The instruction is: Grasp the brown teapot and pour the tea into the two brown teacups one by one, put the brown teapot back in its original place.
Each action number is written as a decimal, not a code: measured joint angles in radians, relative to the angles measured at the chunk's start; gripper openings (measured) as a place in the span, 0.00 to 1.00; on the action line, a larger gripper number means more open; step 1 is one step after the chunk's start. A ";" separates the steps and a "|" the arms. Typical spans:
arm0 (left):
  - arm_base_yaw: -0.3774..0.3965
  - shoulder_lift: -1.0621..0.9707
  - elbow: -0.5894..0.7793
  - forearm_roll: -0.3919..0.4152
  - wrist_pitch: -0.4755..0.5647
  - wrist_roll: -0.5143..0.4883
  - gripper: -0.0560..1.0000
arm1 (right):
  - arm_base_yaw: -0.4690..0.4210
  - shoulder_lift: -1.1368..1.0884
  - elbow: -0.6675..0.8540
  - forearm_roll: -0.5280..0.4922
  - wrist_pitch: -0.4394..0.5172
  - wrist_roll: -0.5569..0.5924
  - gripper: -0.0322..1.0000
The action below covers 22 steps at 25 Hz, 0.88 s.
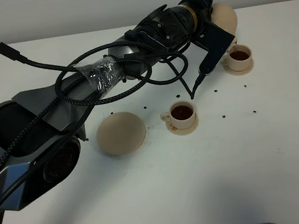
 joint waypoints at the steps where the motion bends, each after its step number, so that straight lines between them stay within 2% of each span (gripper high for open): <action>1: 0.000 0.000 0.000 0.000 0.000 0.003 0.17 | 0.000 0.000 0.000 0.000 0.000 0.000 0.44; 17: 0.000 0.000 0.000 0.012 -0.016 0.024 0.17 | 0.000 0.000 0.000 0.000 0.000 0.000 0.44; 22: 0.000 0.000 0.000 -0.017 -0.023 -0.003 0.17 | 0.000 0.000 0.000 0.000 0.000 0.000 0.44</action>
